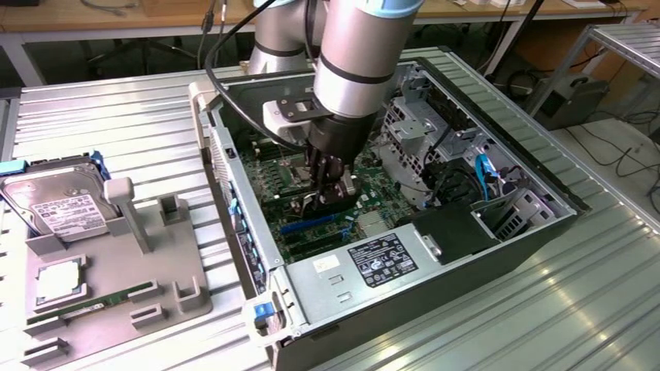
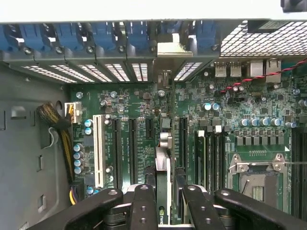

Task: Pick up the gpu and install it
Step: 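Insert the gpu into the slot, then press down on the gpu until it lock into place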

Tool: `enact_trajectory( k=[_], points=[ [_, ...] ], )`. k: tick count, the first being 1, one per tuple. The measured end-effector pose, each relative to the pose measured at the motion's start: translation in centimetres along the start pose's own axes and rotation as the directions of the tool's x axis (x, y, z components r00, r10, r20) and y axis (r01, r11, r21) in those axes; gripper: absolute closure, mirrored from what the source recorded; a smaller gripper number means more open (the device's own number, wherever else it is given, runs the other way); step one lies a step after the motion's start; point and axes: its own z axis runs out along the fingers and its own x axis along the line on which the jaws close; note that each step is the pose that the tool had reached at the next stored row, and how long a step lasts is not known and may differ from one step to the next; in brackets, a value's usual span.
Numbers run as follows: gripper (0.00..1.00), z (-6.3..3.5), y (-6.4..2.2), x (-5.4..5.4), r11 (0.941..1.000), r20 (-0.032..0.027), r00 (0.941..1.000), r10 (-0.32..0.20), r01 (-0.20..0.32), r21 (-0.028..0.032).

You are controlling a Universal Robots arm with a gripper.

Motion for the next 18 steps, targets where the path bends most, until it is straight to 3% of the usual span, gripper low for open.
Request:
enact_trajectory(
  k=[2,18],
  points=[
    [0.74,0.11,0.01,0.0,1.0,0.0069,1.0,-0.007,0.007,0.0],
    [0.74,1.17,0.15,0.0,0.9997,0.0067,0.9997,-0.023,0.023,-0.0004]
  ],
)
